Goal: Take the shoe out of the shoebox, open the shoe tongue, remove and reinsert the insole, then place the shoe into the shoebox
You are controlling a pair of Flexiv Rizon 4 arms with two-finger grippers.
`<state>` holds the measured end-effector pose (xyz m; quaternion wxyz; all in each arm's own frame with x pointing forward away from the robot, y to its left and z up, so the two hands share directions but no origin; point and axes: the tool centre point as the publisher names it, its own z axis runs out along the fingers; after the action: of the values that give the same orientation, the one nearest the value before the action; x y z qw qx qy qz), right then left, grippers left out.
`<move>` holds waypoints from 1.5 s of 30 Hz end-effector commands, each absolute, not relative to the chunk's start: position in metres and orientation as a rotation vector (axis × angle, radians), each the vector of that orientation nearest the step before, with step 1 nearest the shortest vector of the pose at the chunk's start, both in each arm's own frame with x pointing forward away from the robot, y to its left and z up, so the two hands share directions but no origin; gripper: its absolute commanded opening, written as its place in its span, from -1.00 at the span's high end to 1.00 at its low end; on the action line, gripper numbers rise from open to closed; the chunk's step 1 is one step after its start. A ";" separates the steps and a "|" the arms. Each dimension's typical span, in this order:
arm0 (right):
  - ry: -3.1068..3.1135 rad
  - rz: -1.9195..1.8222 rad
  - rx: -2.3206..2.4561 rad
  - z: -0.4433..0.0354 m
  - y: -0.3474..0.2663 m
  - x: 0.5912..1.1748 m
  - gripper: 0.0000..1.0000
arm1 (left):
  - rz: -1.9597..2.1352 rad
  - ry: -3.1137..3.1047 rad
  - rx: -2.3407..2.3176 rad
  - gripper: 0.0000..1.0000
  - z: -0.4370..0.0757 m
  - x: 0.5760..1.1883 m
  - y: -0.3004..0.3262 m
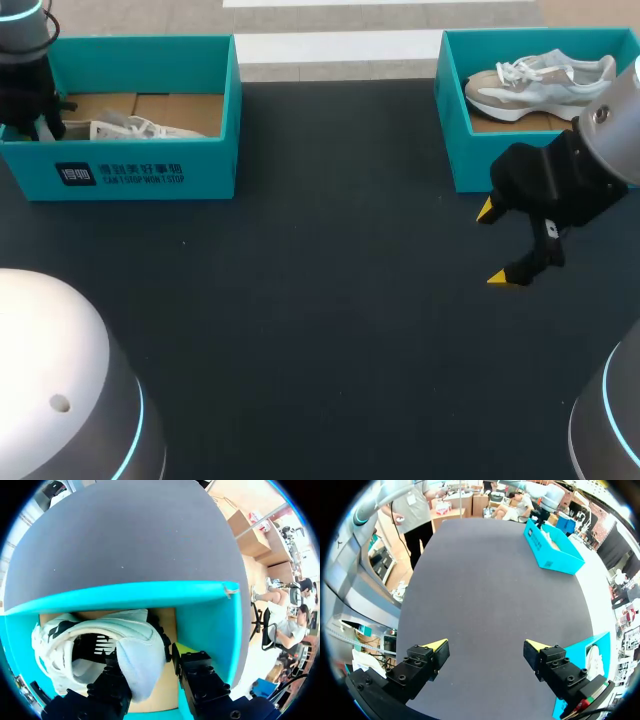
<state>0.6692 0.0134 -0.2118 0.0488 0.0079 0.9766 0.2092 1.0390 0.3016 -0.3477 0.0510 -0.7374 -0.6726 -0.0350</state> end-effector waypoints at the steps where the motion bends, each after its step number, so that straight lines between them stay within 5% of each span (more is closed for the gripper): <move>1: 2.978 0.636 0.024 -0.213 0.014 0.670 -1.00 | -0.139 -2.036 -2.258 0.18 -0.335 1.031 0.299; 8: 2.978 0.636 0.024 -0.213 0.014 0.670 -1.00 | -0.143 -2.024 -2.278 0.26 -0.325 1.026 0.299; 11: 2.978 0.636 0.024 -0.213 0.014 0.670 -1.00 | -0.114 -2.012 -2.262 0.63 -0.336 1.028 0.299; 12: 2.978 0.636 0.024 -0.213 0.014 0.670 -1.00 | -0.112 -2.004 -2.263 1.00 -0.339 1.028 0.298; 31: 2.978 0.636 0.024 -0.213 0.014 0.670 -1.00 | -0.134 -1.894 -2.234 1.00 -0.370 1.030 0.300; 33: 2.978 0.636 0.024 -0.213 0.014 0.670 -1.00 | -0.134 -1.889 -2.229 0.56 -0.372 1.030 0.301; 37: 2.978 0.636 0.024 -0.213 0.014 0.670 -1.00 | -0.129 -1.877 -2.229 0.04 -0.374 1.030 0.301; 45: 2.978 0.636 0.024 -0.213 0.014 0.670 -1.00 | -0.117 -1.876 -2.247 0.04 -0.366 1.030 0.303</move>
<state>0.6692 0.0134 -0.2118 0.0488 0.0079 0.9766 0.2092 1.0309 0.3000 -0.3720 0.1077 -0.7618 -0.6374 -0.0419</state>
